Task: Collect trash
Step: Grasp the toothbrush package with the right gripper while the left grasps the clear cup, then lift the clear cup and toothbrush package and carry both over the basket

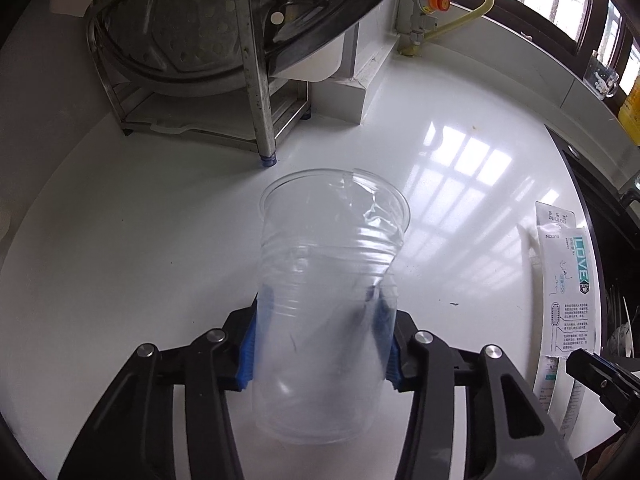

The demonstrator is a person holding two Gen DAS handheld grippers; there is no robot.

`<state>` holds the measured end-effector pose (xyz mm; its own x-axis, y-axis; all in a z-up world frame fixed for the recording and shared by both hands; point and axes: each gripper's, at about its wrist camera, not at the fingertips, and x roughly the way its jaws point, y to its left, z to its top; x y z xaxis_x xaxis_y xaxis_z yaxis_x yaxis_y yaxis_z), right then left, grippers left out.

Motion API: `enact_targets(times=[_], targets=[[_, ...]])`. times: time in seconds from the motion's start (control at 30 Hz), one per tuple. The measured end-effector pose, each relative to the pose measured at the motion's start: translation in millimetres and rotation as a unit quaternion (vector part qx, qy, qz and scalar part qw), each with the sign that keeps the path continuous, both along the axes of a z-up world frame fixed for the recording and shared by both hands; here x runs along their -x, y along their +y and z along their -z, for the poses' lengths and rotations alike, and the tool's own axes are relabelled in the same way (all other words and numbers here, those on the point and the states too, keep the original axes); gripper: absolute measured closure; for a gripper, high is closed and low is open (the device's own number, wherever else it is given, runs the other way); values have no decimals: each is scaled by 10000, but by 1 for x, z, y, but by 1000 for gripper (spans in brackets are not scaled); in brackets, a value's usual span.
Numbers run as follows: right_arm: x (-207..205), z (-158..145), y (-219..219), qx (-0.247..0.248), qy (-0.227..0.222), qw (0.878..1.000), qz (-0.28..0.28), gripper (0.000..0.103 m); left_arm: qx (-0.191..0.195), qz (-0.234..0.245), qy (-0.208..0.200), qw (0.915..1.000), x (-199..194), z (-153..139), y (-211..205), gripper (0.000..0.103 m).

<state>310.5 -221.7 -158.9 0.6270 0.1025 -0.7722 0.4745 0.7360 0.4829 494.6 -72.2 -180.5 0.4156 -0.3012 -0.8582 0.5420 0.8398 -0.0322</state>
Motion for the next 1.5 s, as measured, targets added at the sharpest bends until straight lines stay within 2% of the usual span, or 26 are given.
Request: enact_targets(times=[0.4,0.7,1.13,1.5], targets=[[15,-19,14,-355,-255,9987,-270,90,250,82,69,9996,48,-29,31,57],[45,-36,37,-363,-276,9972,-593,90,271,18,-12,9996,93,-56,62,57],[139,-61,52,-238,-167,9913,-1285,90,313,-173,-99,9993,201,-100,79,57],[237,-70,28,-89,-19,9879,-1549,90,439,14,-10,9990,309,-108,33,57]])
